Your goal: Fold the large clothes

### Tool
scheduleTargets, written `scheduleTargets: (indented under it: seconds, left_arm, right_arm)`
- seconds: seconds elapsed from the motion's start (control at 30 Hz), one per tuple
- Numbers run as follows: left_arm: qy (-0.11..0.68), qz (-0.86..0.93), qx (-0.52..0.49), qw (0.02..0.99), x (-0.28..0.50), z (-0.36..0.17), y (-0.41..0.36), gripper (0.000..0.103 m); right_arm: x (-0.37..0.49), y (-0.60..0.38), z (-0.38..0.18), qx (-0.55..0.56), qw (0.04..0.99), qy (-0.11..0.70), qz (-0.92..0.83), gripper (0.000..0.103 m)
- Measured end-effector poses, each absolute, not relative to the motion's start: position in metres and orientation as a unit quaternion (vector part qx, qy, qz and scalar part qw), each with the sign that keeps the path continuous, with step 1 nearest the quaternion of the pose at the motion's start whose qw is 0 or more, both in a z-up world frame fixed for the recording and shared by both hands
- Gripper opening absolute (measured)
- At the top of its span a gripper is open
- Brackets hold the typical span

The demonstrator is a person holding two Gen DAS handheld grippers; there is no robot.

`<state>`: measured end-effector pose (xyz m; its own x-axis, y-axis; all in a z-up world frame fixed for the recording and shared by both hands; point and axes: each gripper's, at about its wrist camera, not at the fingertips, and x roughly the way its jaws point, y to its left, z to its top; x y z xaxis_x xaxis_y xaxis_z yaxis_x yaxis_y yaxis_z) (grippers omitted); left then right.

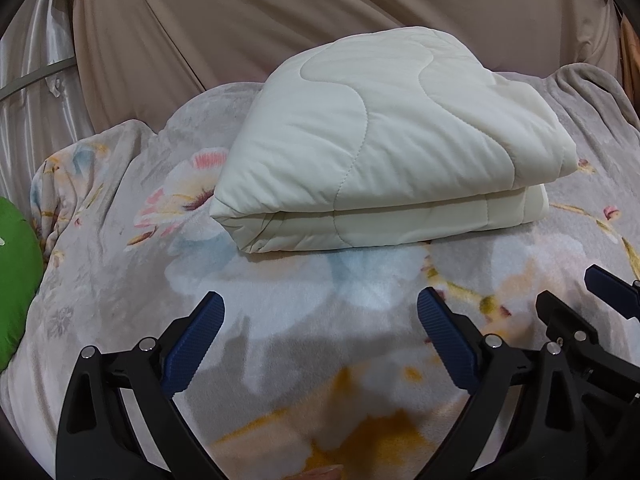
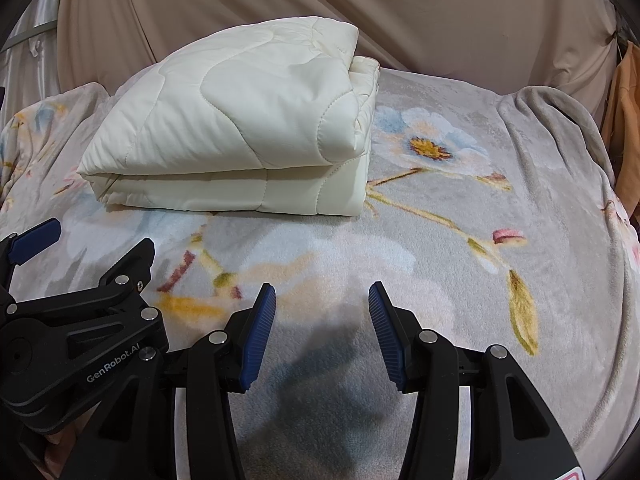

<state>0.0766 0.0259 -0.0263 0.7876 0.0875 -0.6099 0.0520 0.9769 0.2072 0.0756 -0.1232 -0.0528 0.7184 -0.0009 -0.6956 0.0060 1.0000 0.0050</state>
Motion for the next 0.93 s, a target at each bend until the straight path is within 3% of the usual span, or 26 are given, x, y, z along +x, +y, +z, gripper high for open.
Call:
scheduleTargets:
  seconds: [0.93]
  left_arm:
    - [0.322,0.012,0.11,0.94,0.0756,-0.0262,0.0182,0.089]
  right_arm:
    - [0.0752,-0.1228,-0.0511,-0.002,0.928,0.373,-0.003,0.047]
